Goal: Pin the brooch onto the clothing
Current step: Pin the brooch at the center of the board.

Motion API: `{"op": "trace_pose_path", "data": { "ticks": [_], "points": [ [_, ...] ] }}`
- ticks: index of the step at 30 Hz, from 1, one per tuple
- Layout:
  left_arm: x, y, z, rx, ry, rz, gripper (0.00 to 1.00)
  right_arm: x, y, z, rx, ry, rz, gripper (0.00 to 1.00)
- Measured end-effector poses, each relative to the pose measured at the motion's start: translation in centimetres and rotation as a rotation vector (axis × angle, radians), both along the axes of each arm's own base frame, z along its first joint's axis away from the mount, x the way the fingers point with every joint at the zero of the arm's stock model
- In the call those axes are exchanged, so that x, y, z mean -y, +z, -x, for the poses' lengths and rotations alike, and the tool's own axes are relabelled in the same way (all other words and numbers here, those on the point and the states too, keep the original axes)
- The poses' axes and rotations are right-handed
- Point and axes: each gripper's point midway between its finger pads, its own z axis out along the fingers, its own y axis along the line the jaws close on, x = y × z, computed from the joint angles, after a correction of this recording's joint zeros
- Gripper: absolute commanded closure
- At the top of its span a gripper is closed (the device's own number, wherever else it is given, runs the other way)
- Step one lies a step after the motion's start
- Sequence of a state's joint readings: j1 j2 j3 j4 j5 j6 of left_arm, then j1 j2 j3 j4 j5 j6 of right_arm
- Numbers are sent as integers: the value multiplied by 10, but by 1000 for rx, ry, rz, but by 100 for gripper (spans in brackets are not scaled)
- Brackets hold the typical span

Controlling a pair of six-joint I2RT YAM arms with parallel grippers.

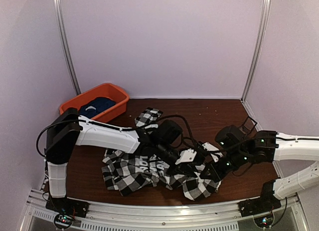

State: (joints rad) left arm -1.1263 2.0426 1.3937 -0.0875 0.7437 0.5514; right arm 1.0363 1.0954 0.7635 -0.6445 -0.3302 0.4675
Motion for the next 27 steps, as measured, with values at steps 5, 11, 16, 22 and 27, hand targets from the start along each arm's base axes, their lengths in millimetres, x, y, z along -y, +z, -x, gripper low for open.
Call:
{"op": "trace_pose_path", "data": {
  "ticks": [5, 11, 16, 22, 27],
  "points": [
    [2, 3, -1, 1, 2, 6, 100, 2, 3, -2, 17, -5, 9, 95],
    [4, 5, -3, -36, 34, 2, 100, 8, 15, -8, 65, -37, -13, 76],
    [8, 8, -9, -108, 94, -7, 100, 11, 35, -15, 124, -74, -74, 60],
    [11, 11, -21, -224, 193, 20, 100, 17, 61, -19, 214, -106, -177, 56],
    [11, 10, -22, -320, 248, 26, 100, 31, 66, -22, 294, -144, -243, 54]
  ]
}}
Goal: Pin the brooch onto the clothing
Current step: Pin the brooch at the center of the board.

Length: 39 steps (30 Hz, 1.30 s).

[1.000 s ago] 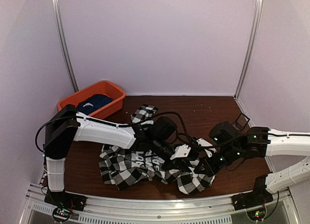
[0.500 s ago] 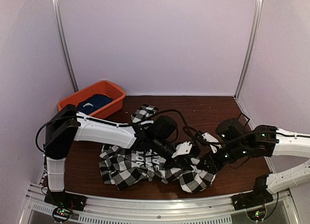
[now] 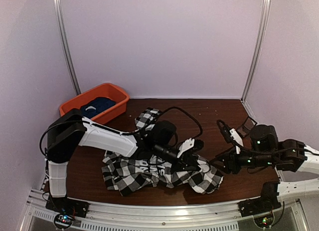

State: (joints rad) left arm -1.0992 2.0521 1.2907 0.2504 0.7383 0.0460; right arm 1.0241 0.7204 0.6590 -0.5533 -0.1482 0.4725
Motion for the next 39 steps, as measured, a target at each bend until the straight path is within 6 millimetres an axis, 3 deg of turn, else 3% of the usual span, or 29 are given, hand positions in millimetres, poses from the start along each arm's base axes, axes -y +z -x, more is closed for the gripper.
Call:
{"op": "trace_pose_path", "data": {
  "ticks": [8, 13, 20, 31, 39],
  "points": [
    [-1, 6, 0, -91, 49, 25, 100, 20, 11, -12, 147, -109, -139, 51],
    [-1, 14, 0, -125, 65, 41, 100, 21, -7, -17, 134, -145, -131, 54],
    [-2, 23, -1, -170, 83, 68, 100, 11, -29, -18, 86, -134, -117, 62],
    [-5, 24, -5, -201, 100, 78, 100, 1, -17, -14, 100, -93, -191, 68],
    [-6, 31, -1, -217, 81, 93, 100, 0, -23, -15, 93, -91, -168, 67]
  ]
}}
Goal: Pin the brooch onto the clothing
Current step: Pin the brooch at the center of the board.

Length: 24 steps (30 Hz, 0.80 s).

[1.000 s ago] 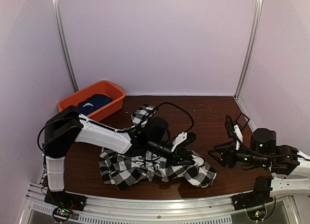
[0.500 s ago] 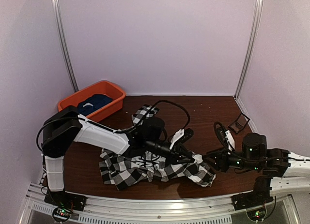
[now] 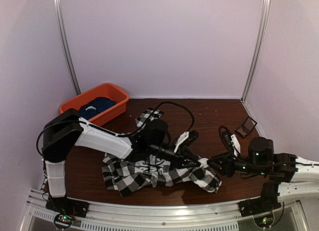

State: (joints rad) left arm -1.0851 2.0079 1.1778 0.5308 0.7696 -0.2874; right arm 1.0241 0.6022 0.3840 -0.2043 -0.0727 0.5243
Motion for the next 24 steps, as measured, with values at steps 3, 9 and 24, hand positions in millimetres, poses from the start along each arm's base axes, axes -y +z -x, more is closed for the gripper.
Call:
{"op": "trace_pose_path", "data": {
  "ticks": [3, 9, 24],
  "points": [
    [0, 1, 2, -6, -9, 1, 100, 0, -1, -1, 2, -1, 6, 73],
    [-2, 0, 1, -12, -10, 2, 100, -3, -3, -2, 13, 9, 18, 79],
    [-3, 4, -1, -26, -11, 16, 84, -11, -3, 3, 15, 60, 14, 100]
  ]
}}
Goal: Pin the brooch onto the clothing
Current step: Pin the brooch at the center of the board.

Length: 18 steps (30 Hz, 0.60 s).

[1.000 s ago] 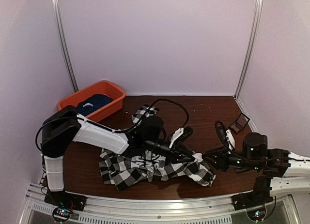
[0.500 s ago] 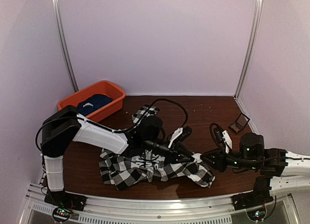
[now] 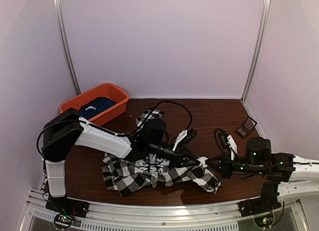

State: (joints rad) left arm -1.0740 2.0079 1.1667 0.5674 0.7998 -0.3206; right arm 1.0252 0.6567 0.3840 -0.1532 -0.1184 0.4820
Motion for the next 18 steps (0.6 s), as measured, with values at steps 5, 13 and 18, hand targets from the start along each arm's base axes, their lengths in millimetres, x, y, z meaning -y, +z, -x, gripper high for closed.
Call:
{"op": "trace_pose_path", "data": {
  "ticks": [5, 13, 18],
  "points": [
    [0, 3, 1, 7, -7, 13, 59, 2, 7, 2, -2, -1, -22, 100],
    [-1, 0, 3, 18, -22, 8, 53, 6, 5, 4, -44, -15, -15, 100],
    [1, 3, 4, 22, -31, 5, 49, 5, 1, 6, -64, -12, -5, 100]
  ]
}}
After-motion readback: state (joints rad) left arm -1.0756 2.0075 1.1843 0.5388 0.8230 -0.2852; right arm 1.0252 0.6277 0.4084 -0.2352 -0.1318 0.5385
